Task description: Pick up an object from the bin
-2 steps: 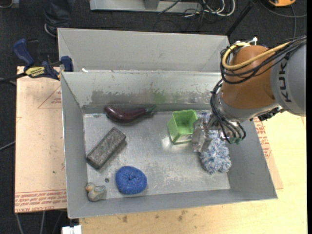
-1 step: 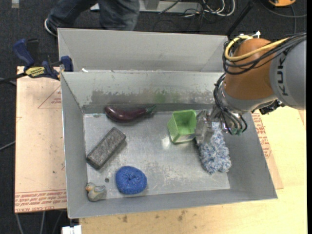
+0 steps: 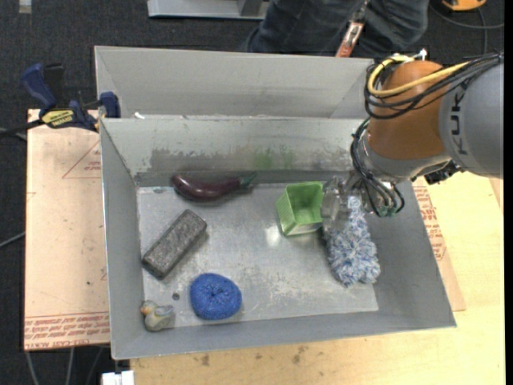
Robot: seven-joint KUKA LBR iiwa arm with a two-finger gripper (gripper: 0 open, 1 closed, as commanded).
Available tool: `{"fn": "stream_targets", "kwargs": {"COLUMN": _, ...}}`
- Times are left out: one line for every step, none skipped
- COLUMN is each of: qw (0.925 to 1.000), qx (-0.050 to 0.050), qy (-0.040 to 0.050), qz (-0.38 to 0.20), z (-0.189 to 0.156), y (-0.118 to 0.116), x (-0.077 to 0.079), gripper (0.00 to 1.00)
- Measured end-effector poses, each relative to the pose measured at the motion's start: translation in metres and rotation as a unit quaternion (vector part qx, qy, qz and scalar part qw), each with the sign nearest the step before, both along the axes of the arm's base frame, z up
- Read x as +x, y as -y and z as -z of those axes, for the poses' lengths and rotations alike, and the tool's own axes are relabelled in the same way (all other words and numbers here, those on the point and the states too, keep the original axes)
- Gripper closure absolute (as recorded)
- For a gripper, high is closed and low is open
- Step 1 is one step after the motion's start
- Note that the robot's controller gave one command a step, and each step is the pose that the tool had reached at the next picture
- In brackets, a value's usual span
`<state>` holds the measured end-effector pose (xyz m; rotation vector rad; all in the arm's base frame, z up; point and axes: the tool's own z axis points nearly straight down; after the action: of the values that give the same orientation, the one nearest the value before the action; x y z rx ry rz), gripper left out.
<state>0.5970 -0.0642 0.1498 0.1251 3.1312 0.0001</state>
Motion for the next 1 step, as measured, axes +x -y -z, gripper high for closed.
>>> {"fn": "stream_targets", "kwargs": {"qw": 0.9997, "qx": 0.001, "qy": -0.0030, "qz": 0.026, "z": 0.0204, "y": 0.0220, "x": -0.0387, "gripper": 0.00}}
